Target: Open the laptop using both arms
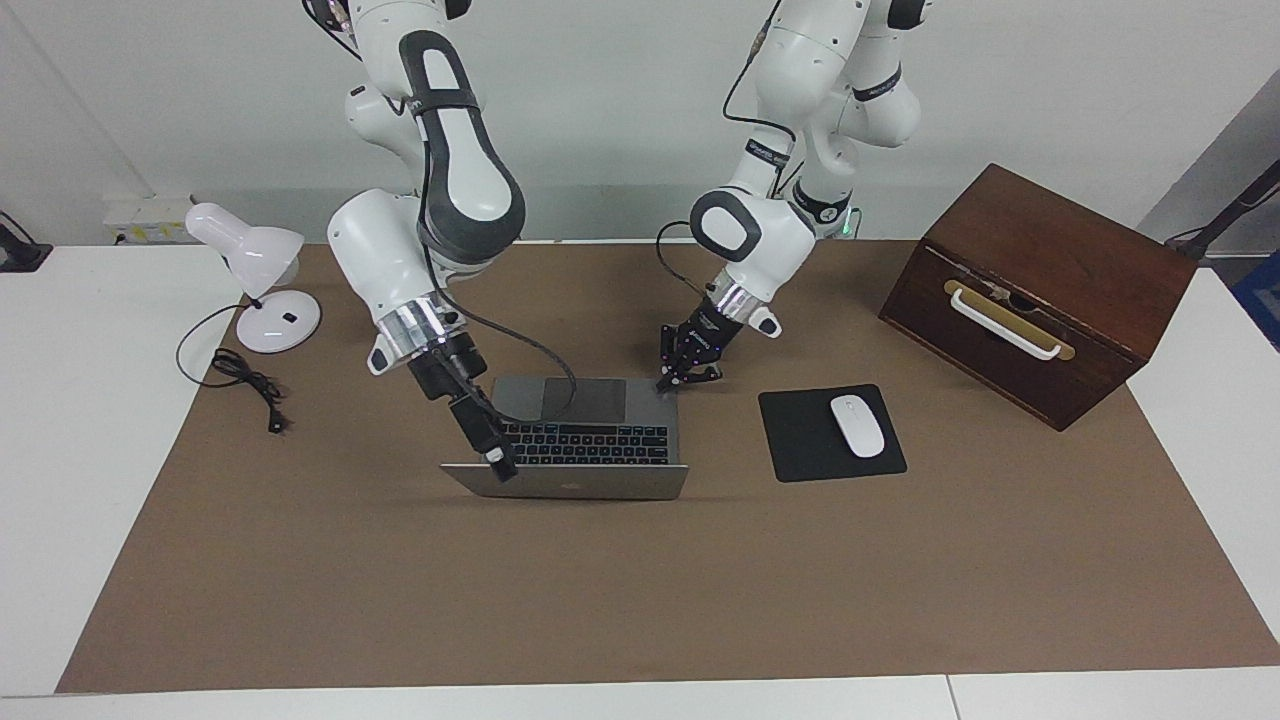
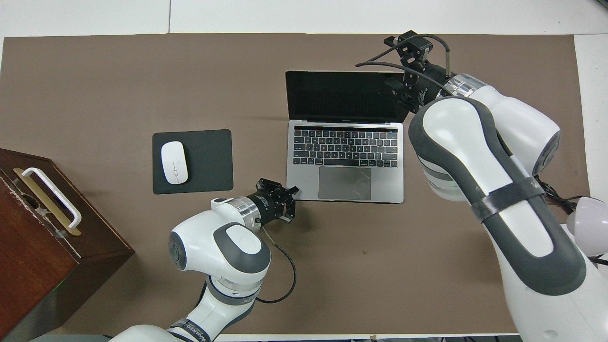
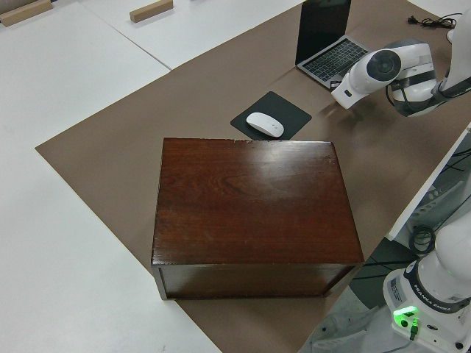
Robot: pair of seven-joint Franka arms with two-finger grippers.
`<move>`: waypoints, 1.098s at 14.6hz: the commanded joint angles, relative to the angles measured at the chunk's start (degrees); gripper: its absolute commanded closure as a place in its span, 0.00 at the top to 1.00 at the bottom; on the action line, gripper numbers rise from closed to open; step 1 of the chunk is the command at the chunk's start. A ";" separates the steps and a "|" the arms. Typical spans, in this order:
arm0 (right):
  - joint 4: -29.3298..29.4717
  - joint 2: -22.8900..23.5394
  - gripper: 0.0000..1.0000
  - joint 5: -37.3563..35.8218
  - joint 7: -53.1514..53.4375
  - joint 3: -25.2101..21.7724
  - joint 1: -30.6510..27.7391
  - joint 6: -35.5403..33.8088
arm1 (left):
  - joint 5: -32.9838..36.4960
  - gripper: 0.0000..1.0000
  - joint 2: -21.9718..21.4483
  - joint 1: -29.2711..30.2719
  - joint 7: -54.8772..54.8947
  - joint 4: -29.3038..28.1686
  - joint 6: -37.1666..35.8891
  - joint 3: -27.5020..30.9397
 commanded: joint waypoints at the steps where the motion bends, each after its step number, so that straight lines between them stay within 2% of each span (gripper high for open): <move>1: 2.63 1.50 1.00 -0.72 -1.42 -0.37 -0.62 -2.24 | -1.52 0.00 3.80 -0.96 1.89 1.29 1.39 0.60; 7: 1.94 -0.95 1.00 -2.22 0.16 -2.57 -0.62 -9.01 | -1.17 0.00 3.80 -0.88 1.81 1.29 1.39 0.60; 13: -7.37 -10.43 1.00 -2.31 12.18 0.32 0.26 -11.48 | -0.73 0.00 3.54 -0.26 1.90 1.56 1.21 0.68; 16: -8.62 -13.78 1.00 -2.31 17.73 2.26 0.26 -11.56 | 0.23 0.00 3.10 0.26 1.81 2.25 1.21 0.77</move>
